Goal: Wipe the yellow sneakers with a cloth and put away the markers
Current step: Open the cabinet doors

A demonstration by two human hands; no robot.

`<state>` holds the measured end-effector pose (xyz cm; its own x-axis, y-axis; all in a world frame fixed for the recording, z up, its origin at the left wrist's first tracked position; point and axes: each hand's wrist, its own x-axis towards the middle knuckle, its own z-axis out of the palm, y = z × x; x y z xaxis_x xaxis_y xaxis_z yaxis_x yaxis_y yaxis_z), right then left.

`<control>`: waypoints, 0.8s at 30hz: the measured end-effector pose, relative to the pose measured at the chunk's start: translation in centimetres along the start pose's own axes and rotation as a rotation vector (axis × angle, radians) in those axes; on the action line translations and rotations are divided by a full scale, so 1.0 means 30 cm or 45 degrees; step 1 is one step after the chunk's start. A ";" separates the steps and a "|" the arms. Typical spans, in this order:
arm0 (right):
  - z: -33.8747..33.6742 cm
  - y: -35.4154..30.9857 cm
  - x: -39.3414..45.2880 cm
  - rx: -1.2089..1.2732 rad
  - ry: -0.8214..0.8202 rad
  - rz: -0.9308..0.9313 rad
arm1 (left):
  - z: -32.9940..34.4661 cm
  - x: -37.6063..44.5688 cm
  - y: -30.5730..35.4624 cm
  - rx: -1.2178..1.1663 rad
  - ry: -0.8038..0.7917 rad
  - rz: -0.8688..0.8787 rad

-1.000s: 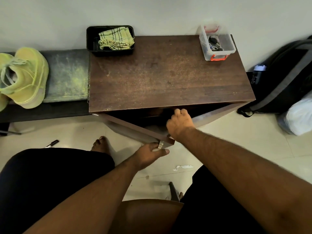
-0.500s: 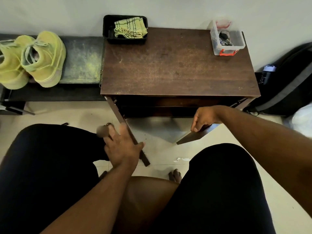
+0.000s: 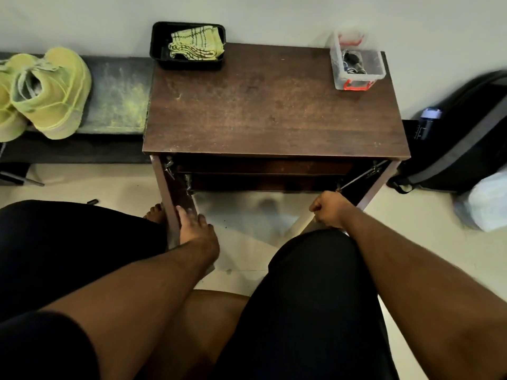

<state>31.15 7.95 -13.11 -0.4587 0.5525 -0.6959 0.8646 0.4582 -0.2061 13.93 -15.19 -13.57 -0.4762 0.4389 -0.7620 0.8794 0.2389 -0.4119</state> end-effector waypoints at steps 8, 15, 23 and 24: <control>0.031 0.151 -0.038 -0.120 -0.057 0.128 | -0.080 0.068 0.067 -0.191 -0.071 0.020; 0.035 0.351 -0.070 -0.099 0.028 0.092 | -0.312 0.171 0.202 -0.293 0.134 0.114; -0.039 0.255 0.006 -0.194 0.059 -0.044 | -0.323 0.207 0.101 -0.372 0.156 0.019; -0.058 0.216 0.012 -0.211 0.047 -0.069 | -0.313 0.197 0.073 -0.392 0.162 0.004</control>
<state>36.24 12.32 -13.50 -0.5133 0.5476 -0.6608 0.7943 0.5948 -0.1241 13.02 -3.95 -14.28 -0.4867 0.5403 -0.6865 0.8485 0.4794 -0.2242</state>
